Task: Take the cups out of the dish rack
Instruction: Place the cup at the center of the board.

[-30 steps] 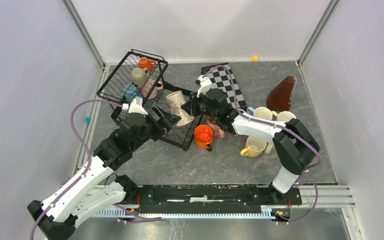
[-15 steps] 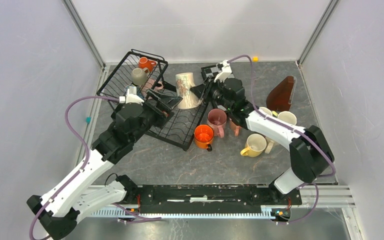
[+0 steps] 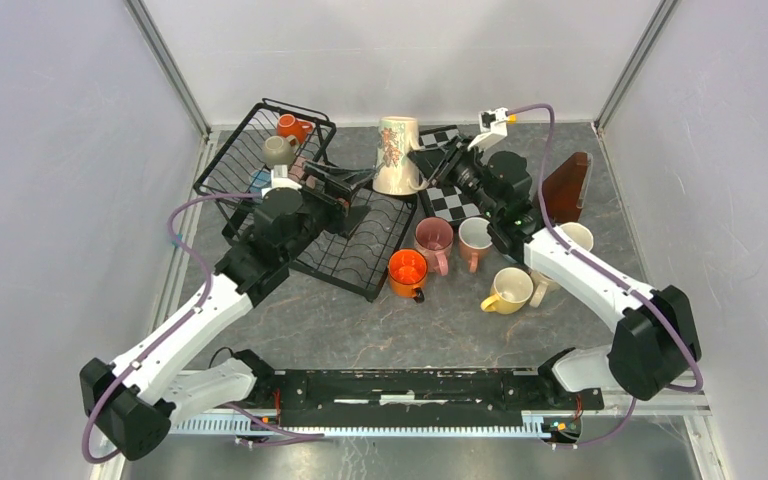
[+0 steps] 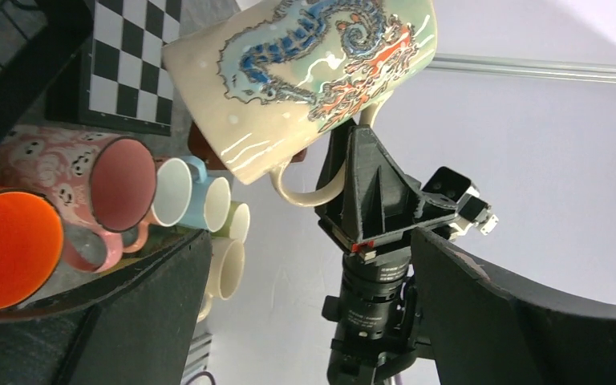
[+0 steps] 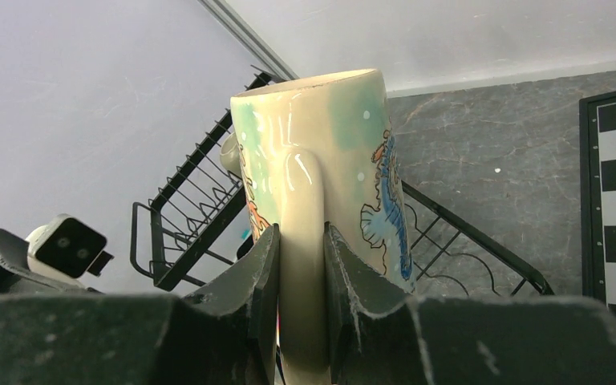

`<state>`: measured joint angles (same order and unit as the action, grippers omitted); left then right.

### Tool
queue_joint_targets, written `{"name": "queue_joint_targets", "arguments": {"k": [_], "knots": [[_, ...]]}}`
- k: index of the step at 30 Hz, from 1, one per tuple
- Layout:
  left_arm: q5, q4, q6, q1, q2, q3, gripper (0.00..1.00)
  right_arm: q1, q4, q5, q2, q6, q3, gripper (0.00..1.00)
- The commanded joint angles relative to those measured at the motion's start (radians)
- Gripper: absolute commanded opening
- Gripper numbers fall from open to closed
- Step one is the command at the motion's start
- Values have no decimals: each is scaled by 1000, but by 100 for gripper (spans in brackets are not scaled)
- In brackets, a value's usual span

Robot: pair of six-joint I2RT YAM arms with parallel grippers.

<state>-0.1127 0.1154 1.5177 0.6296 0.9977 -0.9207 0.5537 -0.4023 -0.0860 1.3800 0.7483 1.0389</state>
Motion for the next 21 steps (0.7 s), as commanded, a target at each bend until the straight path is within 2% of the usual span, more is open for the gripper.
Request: {"name": "queue_joint_targets", "arguments": {"k": [1, 12, 21], "knots": [[30, -161, 100, -4, 36, -6, 100, -11, -197, 19, -82, 47, 3, 0], [106, -288, 176, -29, 124, 20, 100, -50, -193, 6, -118, 79, 12, 0], [143, -343, 221, -33, 213, -15, 100, -70, -263, -1, -135, 134, -25, 0]]}}
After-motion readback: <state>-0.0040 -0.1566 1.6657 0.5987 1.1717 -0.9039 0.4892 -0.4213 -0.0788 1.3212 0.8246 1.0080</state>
